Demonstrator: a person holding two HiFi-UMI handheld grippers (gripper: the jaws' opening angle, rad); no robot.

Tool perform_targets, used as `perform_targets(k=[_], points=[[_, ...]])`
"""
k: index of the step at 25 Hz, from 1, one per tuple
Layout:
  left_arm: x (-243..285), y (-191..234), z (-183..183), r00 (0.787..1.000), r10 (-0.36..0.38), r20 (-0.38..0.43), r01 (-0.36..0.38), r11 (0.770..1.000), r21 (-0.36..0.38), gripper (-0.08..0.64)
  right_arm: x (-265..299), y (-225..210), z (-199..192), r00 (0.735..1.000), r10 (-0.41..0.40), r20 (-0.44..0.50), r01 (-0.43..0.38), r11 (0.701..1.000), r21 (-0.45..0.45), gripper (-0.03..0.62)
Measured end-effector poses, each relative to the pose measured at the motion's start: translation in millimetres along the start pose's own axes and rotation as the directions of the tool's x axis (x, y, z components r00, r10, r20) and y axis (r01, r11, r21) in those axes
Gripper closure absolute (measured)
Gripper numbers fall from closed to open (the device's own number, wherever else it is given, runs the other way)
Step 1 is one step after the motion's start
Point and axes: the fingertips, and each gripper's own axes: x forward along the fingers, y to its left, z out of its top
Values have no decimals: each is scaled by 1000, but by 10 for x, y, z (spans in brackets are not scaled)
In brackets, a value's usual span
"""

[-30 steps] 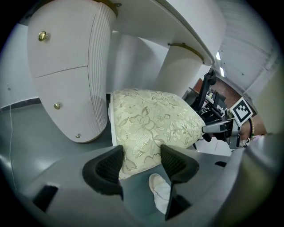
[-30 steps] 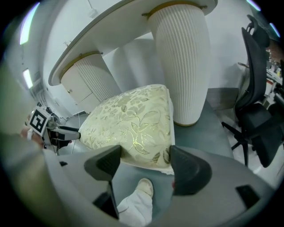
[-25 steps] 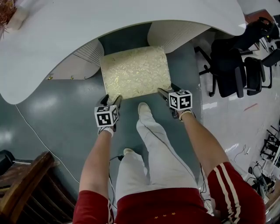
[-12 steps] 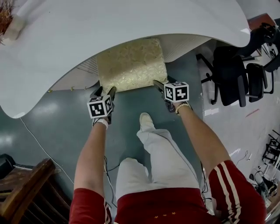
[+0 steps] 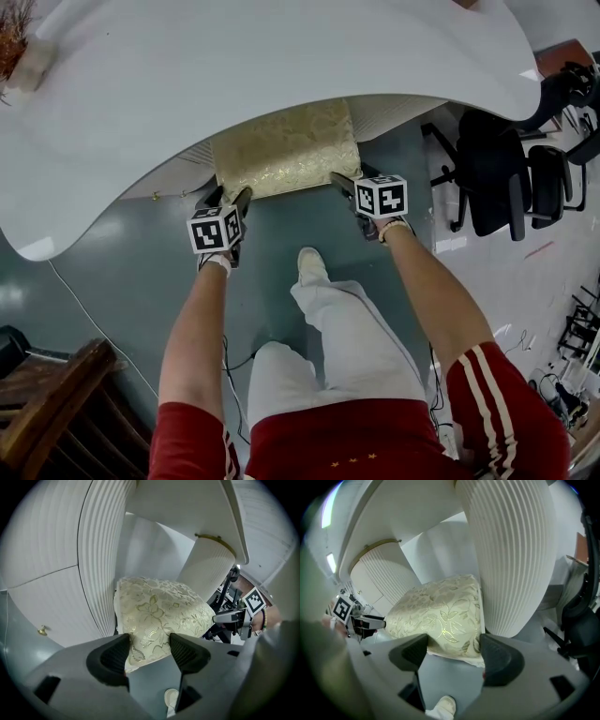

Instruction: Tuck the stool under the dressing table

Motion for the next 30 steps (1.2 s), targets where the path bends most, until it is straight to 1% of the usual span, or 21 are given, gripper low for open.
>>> perform_targets(k=[4,6,10,13,14,17,20,23,25,27,28,30], points=[[-107,-33,34,1000,-16,-13,17,1000,8,272,-101,31,69,1000,11,10,-11,1000,13,247],[-201,-65,70,1000,-28,-4,28,1000,2,245,-176,86,150,1000,15,24,-16,1000,9,249],[-532,-193,120,999,-35,22,36,999,-15,241,-440,258,240,999,26,35,-26,1000,-2,249],[-872,-308,175,998,-44,48,45,999,-29,238,-740,422,286,998,34,49,-33,999,-10,249],[-1011,-356,158,997,-55,53,56,998,-23,234,-865,485,260,998,35,53,-34,999,-12,249],[-1488,-455,45,994,-88,70,86,996,28,222,-1268,685,80,998,29,59,-27,999,-47,250],[-1985,-485,35,989,-89,122,84,995,47,225,-1651,910,30,996,41,74,-33,994,-108,250],[-2579,-626,90,976,-95,197,86,995,56,230,-2091,1199,71,991,66,115,-51,990,-135,250],[-2992,-770,129,964,-113,242,94,992,89,231,-2367,1423,119,985,78,154,-57,989,-137,250],[-3401,-930,148,951,-130,280,97,987,129,232,-2667,1640,178,975,70,210,-46,992,-114,254],[-3606,-1008,162,945,-138,298,96,984,151,235,-2830,1748,212,968,57,243,-36,995,-89,267],[-4009,-1130,214,930,-152,334,90,977,193,238,-3136,2013,301,951,45,306,-33,998,-45,270]])
